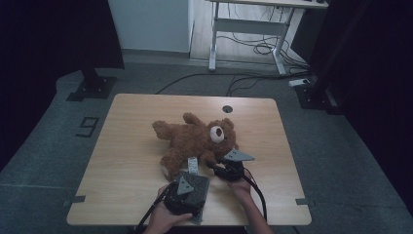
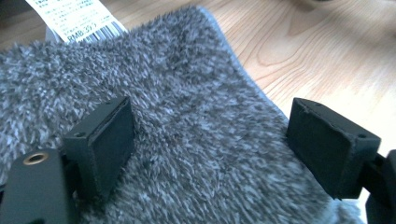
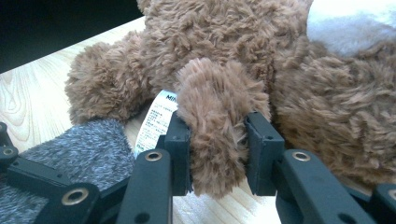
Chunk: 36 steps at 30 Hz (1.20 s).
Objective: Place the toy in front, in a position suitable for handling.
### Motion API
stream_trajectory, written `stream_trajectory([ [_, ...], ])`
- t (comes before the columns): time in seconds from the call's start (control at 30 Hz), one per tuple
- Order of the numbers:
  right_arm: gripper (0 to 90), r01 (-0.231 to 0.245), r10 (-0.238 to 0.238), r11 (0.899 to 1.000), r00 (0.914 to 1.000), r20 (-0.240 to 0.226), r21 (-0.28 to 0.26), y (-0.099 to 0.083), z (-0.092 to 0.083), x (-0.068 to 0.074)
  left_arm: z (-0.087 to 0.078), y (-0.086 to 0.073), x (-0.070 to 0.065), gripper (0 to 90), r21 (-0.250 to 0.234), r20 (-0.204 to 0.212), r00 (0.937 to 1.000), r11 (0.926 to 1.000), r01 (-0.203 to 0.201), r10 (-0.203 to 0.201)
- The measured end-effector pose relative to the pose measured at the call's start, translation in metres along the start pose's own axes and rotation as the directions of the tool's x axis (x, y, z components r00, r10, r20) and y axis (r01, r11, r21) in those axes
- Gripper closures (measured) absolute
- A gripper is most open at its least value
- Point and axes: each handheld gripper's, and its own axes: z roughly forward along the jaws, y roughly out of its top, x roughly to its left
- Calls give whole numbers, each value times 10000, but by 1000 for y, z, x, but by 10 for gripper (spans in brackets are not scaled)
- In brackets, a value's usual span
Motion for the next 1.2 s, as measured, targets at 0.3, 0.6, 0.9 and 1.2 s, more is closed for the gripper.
stream_trajectory([
  [0.3, 662, 29, -29, 10000, 10000, -15, 24, 0, 1, 1, 2, -4, -5, 177, -48, -493, 9979, 9991, -425, 422],
  [0.6, 662, 41, -41, 10000, 10000, -12, 17, 0, 1, 1, -5, -8, 5, 466, -362, -704, 9973, 9990, -250, 224],
  [0.9, 662, 29, -29, 10000, 10000, 9, -12, 0, 0, 0, -11, -12, 11, 695, -604, -596, 9981, 9980, -196, 160],
  [1.2, 663, -76, 76, 10000, 10000, 5, -18, 0, -2, -1, -37, -13, 22, 729, -1448, 57, 9993, 9888, 363, -359],
])
